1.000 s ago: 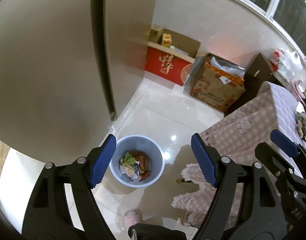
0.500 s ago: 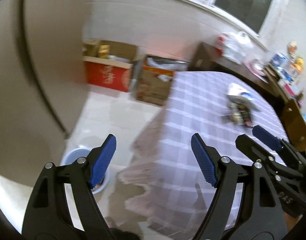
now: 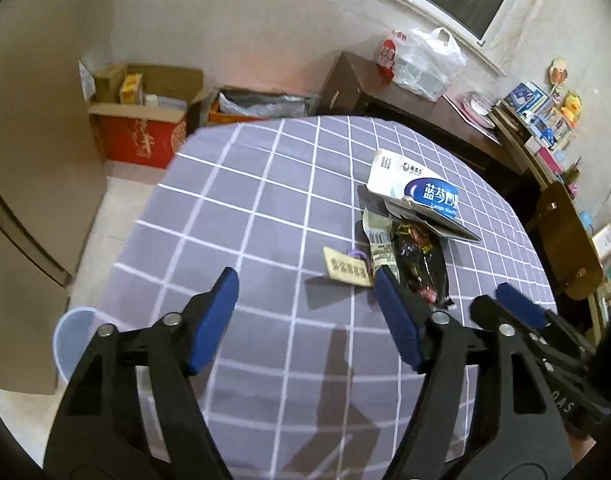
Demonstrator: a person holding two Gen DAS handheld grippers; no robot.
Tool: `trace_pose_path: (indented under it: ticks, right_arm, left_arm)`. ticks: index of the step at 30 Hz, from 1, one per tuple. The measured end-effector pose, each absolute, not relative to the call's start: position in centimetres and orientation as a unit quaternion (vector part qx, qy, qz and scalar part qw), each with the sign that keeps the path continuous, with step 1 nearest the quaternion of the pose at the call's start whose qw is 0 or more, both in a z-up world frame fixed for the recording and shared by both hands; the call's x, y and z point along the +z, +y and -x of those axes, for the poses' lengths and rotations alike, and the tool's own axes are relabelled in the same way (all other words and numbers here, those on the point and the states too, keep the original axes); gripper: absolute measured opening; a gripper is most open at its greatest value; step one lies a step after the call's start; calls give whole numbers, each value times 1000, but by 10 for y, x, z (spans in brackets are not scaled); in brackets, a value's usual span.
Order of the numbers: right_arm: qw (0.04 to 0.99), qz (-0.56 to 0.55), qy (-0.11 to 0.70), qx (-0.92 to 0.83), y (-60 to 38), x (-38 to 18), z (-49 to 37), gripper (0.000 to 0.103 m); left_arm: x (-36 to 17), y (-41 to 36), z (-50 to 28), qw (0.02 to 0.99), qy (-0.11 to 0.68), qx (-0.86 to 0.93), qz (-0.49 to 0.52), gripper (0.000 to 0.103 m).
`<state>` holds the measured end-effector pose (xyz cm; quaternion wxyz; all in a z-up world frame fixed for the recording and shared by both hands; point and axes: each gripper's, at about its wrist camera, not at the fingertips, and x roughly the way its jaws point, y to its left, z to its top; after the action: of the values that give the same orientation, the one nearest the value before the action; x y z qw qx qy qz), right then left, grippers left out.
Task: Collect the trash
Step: 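Move both open tools back to the table, then grasp the beige strip with the left tool while the right tool grasps the brown wrapper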
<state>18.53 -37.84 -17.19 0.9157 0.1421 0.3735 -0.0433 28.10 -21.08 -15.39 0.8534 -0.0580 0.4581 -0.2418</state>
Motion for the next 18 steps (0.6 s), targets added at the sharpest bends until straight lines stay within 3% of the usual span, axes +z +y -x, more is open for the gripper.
trace_pose_path:
  ticks: [5,6,9,11,13,14,16,18]
  right_arm:
    - [912,-156,378,-28,-381,-182,-207,66]
    - [912,-155,379,-27,-381,-184,-212,66]
    - [911,-147,384,-26,-377,-185,-225,65]
    - [910,-135,391,-26,-371,-187,-229,54]
    - [908,-126,399,-11,-363,-190,-233,33]
    - [908,-117,403,-6,-360,-190,-234,32]
    - [911,-91,401,-19,-352,-188,-231,2]
    - [912,-100,398,-16,-353,-187,-227,2]
  left_arm:
    - [-166,-220,-292,846,465,-252,66,47]
    - [-167,-219,-293,844,467,-258,66,32]
    - [-170,-221,-295,839,471,-264,61,16]
    - [-169,-219,-293,840,466,-269,66,13]
    - [-167,-213,-292,840,463,-272,76,10]
    - [-164,-208,-291,842,461,-270,79,8]
    - [-159,-201,-289,843,457,-270,85,6]
    - [-153,-190,-286,845,452,-269,95,3]
